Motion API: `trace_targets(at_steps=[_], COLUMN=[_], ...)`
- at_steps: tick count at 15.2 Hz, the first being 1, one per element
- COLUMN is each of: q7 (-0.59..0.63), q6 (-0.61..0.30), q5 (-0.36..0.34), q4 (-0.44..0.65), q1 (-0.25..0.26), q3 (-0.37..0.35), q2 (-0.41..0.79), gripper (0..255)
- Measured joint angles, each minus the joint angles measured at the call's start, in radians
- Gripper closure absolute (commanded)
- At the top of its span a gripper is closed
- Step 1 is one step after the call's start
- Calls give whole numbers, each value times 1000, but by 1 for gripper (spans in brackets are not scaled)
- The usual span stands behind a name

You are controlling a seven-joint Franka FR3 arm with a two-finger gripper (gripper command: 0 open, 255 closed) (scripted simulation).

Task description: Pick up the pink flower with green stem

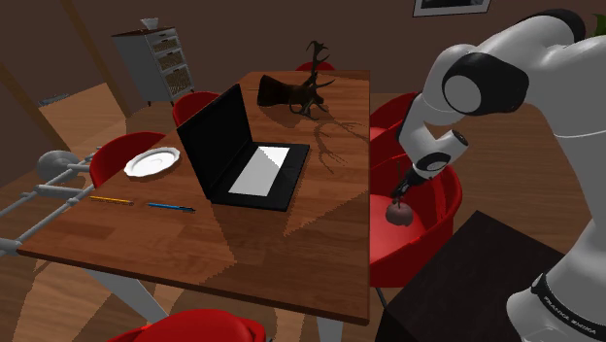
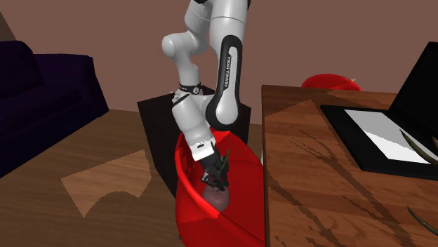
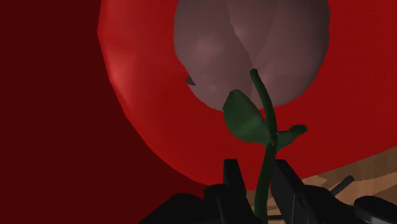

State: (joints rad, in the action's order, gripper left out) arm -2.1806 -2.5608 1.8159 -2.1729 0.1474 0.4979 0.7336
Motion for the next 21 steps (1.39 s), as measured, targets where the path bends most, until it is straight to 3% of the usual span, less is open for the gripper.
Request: trace_targets(at_steps=[5, 13, 21], q7=[-42, 48, 145], q6=[22, 3, -30], q5=[26, -72, -195], q4=[6, -65, -148], q1=[-15, 22, 62], q3=[-7, 6, 76], q2=[-5, -49, -169], gripper=[255, 255, 255])
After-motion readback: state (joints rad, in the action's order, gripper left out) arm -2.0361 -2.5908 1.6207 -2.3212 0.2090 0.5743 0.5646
